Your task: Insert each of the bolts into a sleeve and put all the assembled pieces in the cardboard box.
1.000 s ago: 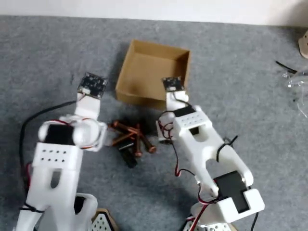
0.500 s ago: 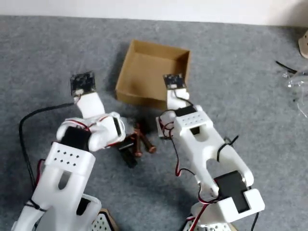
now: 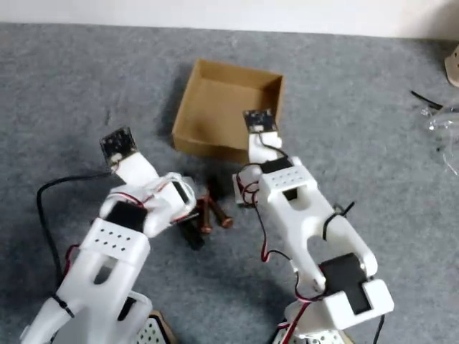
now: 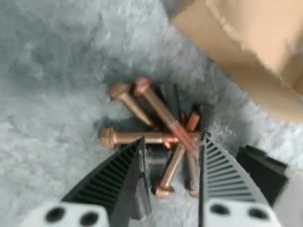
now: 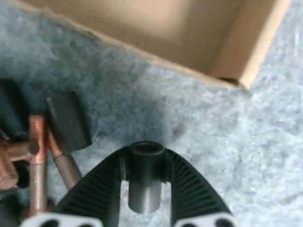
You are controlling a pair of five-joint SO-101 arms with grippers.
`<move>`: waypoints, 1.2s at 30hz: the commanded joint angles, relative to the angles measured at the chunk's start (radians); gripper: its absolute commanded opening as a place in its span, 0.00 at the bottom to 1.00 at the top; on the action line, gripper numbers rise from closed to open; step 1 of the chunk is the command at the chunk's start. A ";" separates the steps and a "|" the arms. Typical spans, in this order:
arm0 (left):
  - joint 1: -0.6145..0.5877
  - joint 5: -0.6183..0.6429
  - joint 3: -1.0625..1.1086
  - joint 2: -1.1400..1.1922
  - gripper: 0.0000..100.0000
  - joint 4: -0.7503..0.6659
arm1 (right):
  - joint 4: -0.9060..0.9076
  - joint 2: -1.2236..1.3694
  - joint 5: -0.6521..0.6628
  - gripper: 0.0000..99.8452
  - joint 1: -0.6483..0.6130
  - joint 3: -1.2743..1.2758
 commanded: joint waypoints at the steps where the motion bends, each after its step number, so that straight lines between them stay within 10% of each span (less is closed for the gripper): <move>1: 0.024 0.043 0.013 0.002 0.18 -0.074 | -0.030 0.021 -0.005 0.00 0.015 -0.019; 36: -0.022 0.192 -0.412 0.555 0.18 0.115 | -0.033 -0.007 -0.002 0.00 0.001 -0.012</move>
